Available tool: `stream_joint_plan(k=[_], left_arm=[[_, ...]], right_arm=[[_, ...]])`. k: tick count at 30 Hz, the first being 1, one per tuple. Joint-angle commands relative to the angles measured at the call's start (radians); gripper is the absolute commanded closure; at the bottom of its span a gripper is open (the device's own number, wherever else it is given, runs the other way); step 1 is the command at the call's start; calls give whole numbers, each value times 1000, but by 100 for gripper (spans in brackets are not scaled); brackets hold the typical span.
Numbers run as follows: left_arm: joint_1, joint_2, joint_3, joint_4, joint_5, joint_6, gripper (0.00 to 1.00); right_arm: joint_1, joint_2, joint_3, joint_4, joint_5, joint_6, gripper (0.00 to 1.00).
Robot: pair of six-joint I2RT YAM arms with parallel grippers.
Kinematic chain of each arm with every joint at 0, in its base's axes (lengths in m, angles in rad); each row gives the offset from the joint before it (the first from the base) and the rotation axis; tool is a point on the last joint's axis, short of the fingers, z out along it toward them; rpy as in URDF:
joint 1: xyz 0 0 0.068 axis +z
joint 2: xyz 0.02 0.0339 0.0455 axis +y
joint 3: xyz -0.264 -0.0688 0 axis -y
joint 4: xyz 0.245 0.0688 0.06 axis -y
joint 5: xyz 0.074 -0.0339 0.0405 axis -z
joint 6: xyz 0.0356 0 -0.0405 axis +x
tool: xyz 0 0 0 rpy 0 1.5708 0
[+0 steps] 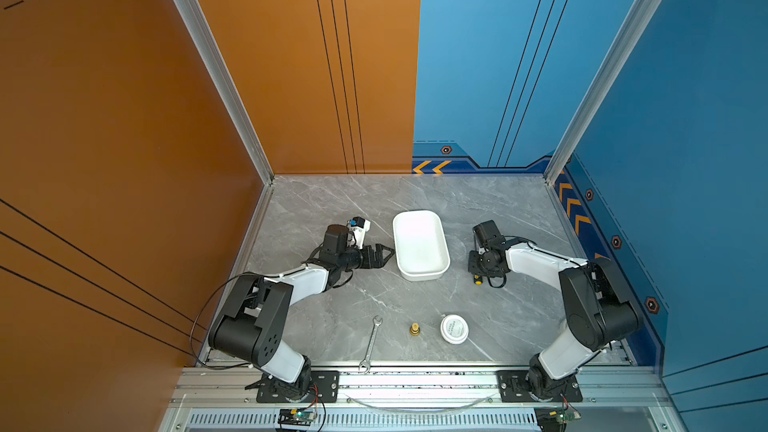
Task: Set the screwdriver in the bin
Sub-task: 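Close the right gripper on the black-and-yellow screwdriver handle and lift it, then carry the screwdriver over the white bin and lower it inside with the right gripper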
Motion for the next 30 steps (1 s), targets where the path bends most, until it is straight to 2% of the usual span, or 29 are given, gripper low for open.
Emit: stream_joint_plan(k=[1, 7, 10, 17, 20, 25, 30], left_arm=[[-8, -3, 25, -25, 14, 15, 2], [-7, -18, 25, -59, 11, 35, 2], [-6, -33, 27, -73, 8, 42, 2], [-6, -52, 25, -97, 4, 51, 2], [-6, -63, 25, -123, -23, 61, 2], [-5, -96, 18, -161, -66, 79, 2], [-2, -151, -3, -213, -131, 100, 2]], right_arm=[[6, 26, -2, -38, -7, 10, 82], [6, -35, -5, -32, -39, -3, 97], [10, -116, 1, -32, -58, 2, 100], [77, -275, 116, -85, -88, 47, 100], [138, -250, 223, -152, -78, 88, 100], [287, -134, 396, -207, 39, 93, 100], [362, 14, 503, -210, 121, 149, 100]])
